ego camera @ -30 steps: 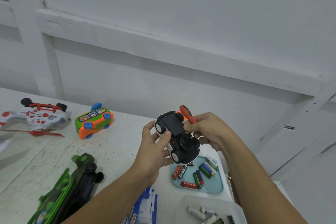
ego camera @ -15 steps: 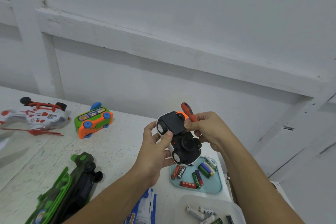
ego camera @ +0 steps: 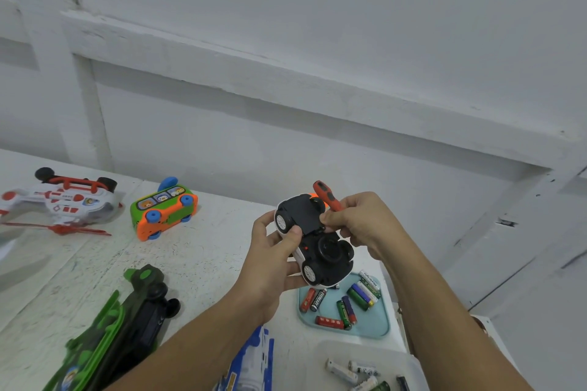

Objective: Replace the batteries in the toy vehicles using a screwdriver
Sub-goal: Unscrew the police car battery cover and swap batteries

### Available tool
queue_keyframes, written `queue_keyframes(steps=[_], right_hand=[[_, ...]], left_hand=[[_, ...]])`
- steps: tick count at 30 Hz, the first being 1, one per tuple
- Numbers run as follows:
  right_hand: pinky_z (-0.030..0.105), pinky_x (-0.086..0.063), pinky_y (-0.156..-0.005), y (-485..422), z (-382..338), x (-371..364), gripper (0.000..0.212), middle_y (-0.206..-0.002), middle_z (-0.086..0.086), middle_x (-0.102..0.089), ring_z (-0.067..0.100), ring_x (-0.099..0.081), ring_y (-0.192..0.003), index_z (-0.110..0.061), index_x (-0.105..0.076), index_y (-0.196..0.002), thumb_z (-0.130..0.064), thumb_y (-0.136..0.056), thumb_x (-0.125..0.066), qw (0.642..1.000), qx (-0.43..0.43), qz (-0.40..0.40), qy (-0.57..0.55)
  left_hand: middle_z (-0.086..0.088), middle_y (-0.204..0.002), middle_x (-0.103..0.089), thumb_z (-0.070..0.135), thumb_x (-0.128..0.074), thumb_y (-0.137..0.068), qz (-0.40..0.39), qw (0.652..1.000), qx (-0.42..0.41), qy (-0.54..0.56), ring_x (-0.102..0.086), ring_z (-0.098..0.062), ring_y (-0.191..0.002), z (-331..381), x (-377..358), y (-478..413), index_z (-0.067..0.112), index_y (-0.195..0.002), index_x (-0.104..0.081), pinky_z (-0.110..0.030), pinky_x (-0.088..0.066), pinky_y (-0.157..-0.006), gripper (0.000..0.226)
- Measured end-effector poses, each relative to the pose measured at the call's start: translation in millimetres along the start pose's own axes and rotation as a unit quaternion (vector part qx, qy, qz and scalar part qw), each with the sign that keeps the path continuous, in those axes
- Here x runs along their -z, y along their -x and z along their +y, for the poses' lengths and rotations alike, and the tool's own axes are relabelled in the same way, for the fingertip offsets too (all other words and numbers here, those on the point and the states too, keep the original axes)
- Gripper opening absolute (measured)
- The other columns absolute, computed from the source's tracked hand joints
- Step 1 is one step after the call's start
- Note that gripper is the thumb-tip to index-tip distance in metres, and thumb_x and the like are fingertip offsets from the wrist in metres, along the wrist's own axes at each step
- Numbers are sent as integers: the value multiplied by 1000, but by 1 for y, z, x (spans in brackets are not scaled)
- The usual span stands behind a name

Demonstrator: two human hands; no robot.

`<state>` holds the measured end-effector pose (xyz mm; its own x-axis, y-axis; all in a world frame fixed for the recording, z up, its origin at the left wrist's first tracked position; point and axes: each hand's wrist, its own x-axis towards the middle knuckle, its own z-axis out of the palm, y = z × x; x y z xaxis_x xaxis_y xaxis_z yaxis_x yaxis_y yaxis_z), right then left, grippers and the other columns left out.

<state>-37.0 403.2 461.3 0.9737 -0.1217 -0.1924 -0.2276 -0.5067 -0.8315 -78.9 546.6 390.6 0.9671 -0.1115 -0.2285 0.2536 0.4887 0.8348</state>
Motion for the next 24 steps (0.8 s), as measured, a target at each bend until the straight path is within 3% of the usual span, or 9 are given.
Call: queue_keyframes(steps=[5, 10, 19, 24], right_hand=[[22, -31, -46, -2, -3, 1, 13, -61, 6, -67, 14, -51, -51, -4, -66, -73, -10, -80, -75, 998, -12, -16, 52], [23, -30, -46, -3, -6, -1, 15, -58, 3, -64, 14, -50, -51, -1, -69, -80, -13, -79, -78, 997, -11, -20, 79], [26, -32, -49, -4, -5, -2, 31, -60, 6, -53, 17, -43, -50, 8, -68, -92, -19, -81, -77, 993, -9, -7, 118], [28, -38, -55, -5, -2, -4, 22, -65, 7, -55, 18, -49, -56, -4, -61, -82, -19, -80, -77, 992, -1, -13, 123]], left_hand=[[-4, -113, -67, 18, -56, -98, 2, 1000, 11, -2, -73, -33, -86, 1, -1, -1, 42, -109, -47, -45, -61, -66, 28], [-11, -115, -67, 21, -54, -99, 13, 999, 31, -13, -72, -37, -88, 1, -2, -2, 37, -123, -42, -46, -61, -67, 31], [-13, -115, -67, 22, -55, -99, 2, 999, 45, -21, -74, -35, -79, 4, -2, -2, 34, -126, -43, -46, -62, -67, 32], [-12, -118, -66, 21, -57, -98, -2, 998, 43, -35, -74, -33, -78, 4, -2, -2, 31, -130, -41, -45, -62, -67, 37]])
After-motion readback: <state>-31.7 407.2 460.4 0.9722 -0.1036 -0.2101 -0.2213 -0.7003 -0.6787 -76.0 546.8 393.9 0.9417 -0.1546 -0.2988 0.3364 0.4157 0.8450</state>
